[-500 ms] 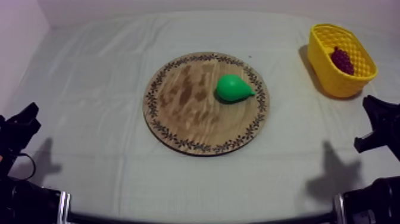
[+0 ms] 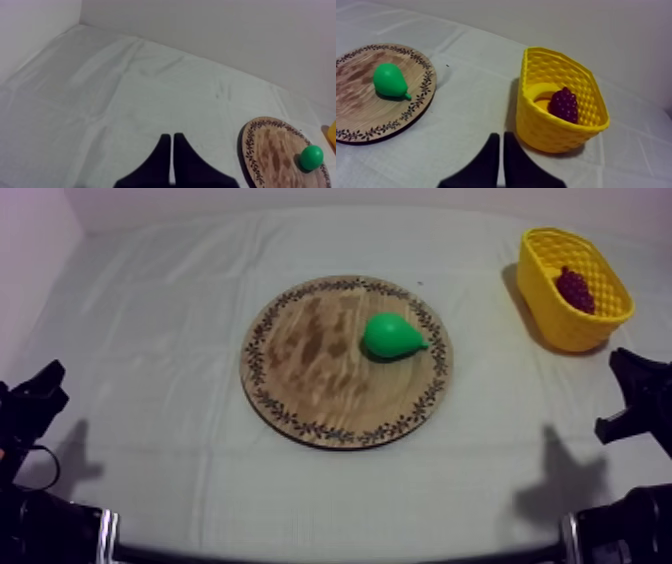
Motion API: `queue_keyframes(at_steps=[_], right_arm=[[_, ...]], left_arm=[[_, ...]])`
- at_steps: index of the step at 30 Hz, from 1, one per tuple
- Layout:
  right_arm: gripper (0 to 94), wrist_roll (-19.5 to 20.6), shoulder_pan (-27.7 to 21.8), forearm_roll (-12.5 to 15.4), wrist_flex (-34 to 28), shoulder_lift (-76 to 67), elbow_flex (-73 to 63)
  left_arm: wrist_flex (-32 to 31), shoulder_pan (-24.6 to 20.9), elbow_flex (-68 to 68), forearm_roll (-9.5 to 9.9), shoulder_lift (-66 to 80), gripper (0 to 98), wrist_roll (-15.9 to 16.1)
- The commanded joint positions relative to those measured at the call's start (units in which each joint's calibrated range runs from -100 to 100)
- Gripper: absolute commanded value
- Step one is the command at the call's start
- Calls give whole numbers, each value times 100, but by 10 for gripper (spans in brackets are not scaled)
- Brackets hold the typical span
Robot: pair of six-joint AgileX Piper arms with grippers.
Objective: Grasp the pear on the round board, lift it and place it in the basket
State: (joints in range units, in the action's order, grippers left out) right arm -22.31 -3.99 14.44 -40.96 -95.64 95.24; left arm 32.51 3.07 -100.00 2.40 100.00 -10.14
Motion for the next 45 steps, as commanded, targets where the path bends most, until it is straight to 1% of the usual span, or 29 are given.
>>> queue_keyframes(at_steps=[1, 12, 14, 17, 19, 24, 27, 33, 36, 39, 45], right_arm=[[6, 9, 1, -9, -9, -3, -2], [6, -14, 12, 18, -6, -7, -2], [6, -146, 24, 56, 18, -9, -9], [6, -453, 84, 183, 106, 27, -73], [6, -600, 159, 204, 166, 132, -191], [6, -812, 403, 151, 126, 745, -911], [6, -938, 534, 163, -39, 1321, -1531], [7, -1017, 825, 108, -427, 2755, -2946], [7, -919, 1048, -66, -769, 3549, -3784], [7, -737, 1315, -337, -1235, 4355, -4719], [8, -461, 1913, -928, -2386, 6047, -6732]], left_arm=[[-1, 1, 0, 2, 0, 1, 1], [-1, 1, 0, 2, 0, 1, 1], [-1, 1, 0, 2, 0, 1, 1], [-1, 1, 0, 2, 0, 1, 1], [-1, 1, 0, 2, 0, 1, 1], [-1, 1, 0, 2, 0, 1, 1], [-1, 1, 0, 2, 0, 1, 1], [-1, 1, 0, 2, 0, 1, 1], [-1, 1, 0, 2, 0, 1, 1], [-1, 1, 0, 2, 0, 1, 1], [-1, 1, 0, 2, 0, 1, 1]])
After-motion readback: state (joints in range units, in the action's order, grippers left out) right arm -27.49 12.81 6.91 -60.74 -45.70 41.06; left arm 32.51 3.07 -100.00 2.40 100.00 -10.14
